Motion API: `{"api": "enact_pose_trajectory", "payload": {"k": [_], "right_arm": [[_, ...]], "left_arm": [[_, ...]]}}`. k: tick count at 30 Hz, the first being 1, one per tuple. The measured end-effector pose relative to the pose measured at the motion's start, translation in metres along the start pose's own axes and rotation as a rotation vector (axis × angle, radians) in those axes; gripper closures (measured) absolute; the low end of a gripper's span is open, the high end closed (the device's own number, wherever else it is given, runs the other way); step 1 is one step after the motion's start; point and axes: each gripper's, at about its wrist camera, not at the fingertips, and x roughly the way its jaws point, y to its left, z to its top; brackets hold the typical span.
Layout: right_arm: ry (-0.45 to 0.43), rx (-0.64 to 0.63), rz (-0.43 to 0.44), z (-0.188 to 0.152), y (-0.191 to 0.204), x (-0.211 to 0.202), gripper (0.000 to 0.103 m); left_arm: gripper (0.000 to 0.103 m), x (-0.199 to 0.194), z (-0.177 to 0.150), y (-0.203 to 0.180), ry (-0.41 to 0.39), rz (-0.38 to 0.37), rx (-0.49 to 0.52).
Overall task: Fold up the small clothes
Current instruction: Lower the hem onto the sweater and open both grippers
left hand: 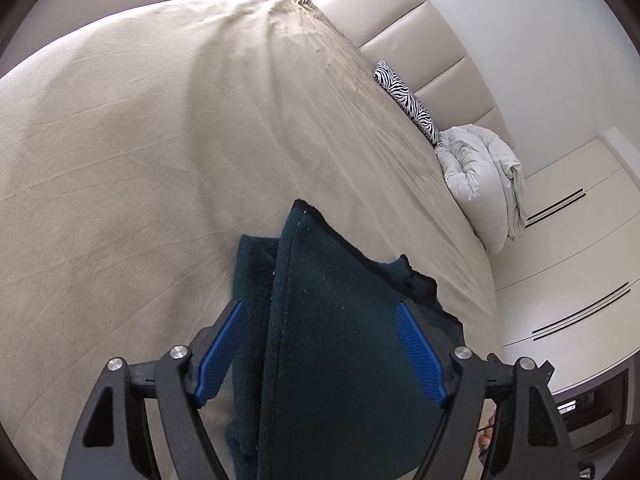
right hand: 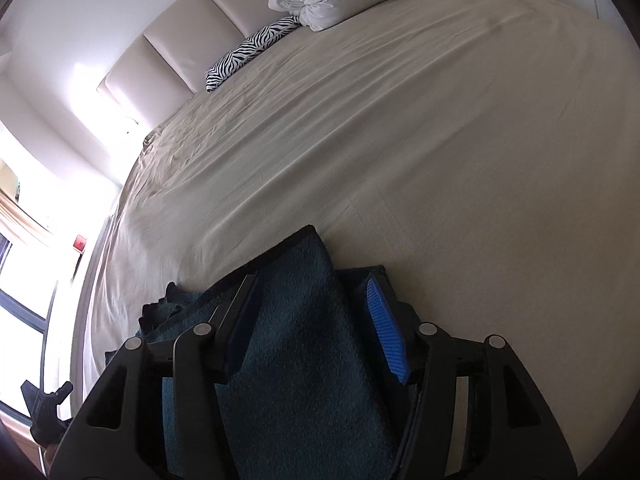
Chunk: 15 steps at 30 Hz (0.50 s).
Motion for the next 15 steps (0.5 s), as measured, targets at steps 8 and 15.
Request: {"api": "enact_pose_trajectory", "payload": {"k": [8,15], "right_arm": [[0.041,-0.155,-0.060,-0.054,-0.008,-0.038,0.052],[0.059,-0.137,-0.075,-0.073,-0.040,-0.049,0.064]], "left_arm": [[0.035,-0.031,-0.065,-0.021,-0.051,0.058,0.170],[0.046,-0.028,-0.091,-0.018,-0.036,0.106,0.226]]}}
